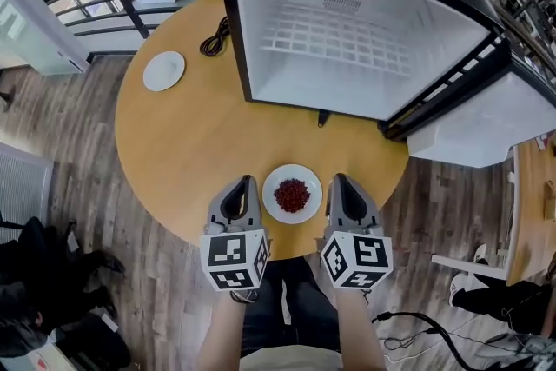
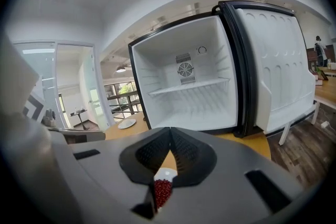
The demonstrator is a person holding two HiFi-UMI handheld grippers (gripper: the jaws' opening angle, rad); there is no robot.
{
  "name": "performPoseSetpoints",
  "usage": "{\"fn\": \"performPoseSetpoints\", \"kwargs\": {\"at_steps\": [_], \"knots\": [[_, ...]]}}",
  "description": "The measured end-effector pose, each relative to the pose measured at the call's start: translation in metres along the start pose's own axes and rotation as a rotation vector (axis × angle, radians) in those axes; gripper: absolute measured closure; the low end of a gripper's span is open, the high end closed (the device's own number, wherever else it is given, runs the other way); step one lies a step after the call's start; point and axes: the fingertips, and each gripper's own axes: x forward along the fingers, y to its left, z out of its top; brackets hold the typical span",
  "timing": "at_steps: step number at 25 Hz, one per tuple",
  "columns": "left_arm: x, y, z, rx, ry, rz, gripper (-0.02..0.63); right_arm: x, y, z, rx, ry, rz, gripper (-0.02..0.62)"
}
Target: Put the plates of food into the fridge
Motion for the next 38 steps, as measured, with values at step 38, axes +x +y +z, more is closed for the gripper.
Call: {"fn": "performPoseSetpoints", "kwargs": {"at_steps": [38], "knots": [[0.021, 0.002, -0.167, -0.306, 0.422, -0.021, 0.6, 0.007, -0.04, -0.184, 0.406, 0.456, -0.03, 0.581]]}}
